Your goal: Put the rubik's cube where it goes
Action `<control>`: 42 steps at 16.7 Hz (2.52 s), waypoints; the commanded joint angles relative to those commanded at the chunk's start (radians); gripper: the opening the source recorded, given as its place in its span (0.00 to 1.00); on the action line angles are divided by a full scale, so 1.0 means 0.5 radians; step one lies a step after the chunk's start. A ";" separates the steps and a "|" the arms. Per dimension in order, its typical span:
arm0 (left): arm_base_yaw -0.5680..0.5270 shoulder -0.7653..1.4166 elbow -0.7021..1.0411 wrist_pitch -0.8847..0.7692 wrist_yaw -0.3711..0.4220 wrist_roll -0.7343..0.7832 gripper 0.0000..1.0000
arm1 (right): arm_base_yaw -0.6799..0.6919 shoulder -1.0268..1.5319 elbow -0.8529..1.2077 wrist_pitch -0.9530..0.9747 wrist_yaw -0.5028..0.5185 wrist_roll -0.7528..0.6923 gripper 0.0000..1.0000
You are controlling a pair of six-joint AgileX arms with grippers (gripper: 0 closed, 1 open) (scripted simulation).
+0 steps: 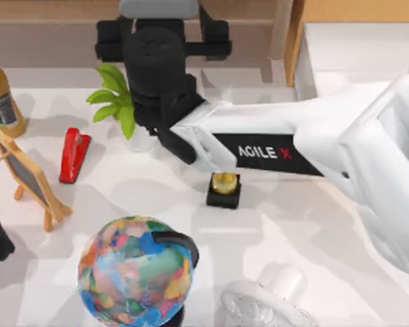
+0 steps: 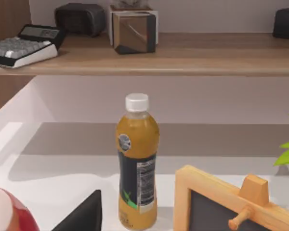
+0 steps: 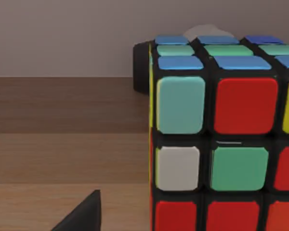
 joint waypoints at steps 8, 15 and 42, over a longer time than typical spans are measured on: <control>0.000 0.000 0.000 0.000 0.000 0.000 1.00 | -0.120 0.276 0.528 -0.244 -0.118 -0.007 1.00; 0.000 0.000 0.000 0.000 0.000 0.000 1.00 | -0.128 0.294 0.559 -0.259 -0.126 -0.008 0.85; 0.000 0.000 0.000 0.000 0.000 0.000 1.00 | -0.069 0.098 0.358 -0.253 -0.077 0.000 0.00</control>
